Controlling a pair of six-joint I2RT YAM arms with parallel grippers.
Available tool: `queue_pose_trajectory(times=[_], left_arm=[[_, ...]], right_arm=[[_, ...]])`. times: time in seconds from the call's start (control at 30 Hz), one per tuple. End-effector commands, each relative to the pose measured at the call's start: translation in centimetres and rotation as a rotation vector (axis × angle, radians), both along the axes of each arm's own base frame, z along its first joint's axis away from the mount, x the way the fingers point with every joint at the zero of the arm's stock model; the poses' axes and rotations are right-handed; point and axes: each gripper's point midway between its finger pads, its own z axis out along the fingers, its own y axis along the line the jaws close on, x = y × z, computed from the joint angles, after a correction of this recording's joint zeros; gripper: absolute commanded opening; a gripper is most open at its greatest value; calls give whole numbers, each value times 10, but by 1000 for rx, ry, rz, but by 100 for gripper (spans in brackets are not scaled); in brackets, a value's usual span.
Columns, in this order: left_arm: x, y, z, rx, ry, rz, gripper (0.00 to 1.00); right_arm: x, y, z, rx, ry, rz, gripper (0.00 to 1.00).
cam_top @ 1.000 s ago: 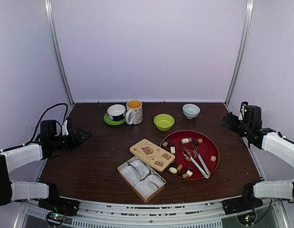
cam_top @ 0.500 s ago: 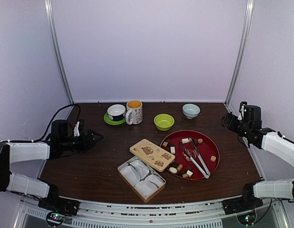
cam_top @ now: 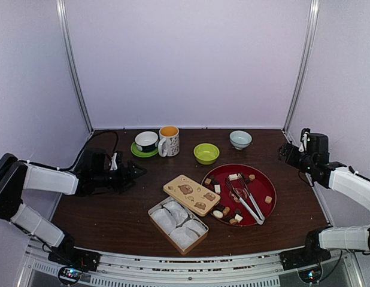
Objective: Pack the chocolate
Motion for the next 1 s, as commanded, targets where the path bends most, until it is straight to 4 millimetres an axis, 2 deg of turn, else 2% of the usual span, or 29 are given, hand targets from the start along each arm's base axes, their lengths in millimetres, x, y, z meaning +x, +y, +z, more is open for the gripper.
queue_pose_trajectory(times=[0.0, 0.1, 0.33, 0.47, 0.6, 0.73, 0.97], left_arm=[[19, -23, 8, -38, -38, -5, 85], [18, -47, 6, -85, -23, -55, 80], [5, -87, -7, -160, 22, -125, 69], [-2, -93, -18, -170, 50, -142, 58], [-3, -96, -18, -183, 54, -157, 46], [-4, -99, -18, -180, 69, -169, 38], [-5, -100, -25, -152, 97, -170, 37]], right_arm=[[1, 0, 4, 1, -19, 5, 99], [0, -1, 5, -9, -16, 3, 99], [-2, -2, 5, -5, -23, -1, 99], [-3, 0, -1, -2, -11, 8, 99], [-3, 0, -2, -7, -9, 9, 99], [-2, 0, -3, -9, -7, 12, 99], [-1, 0, -7, -9, 0, 15, 99]])
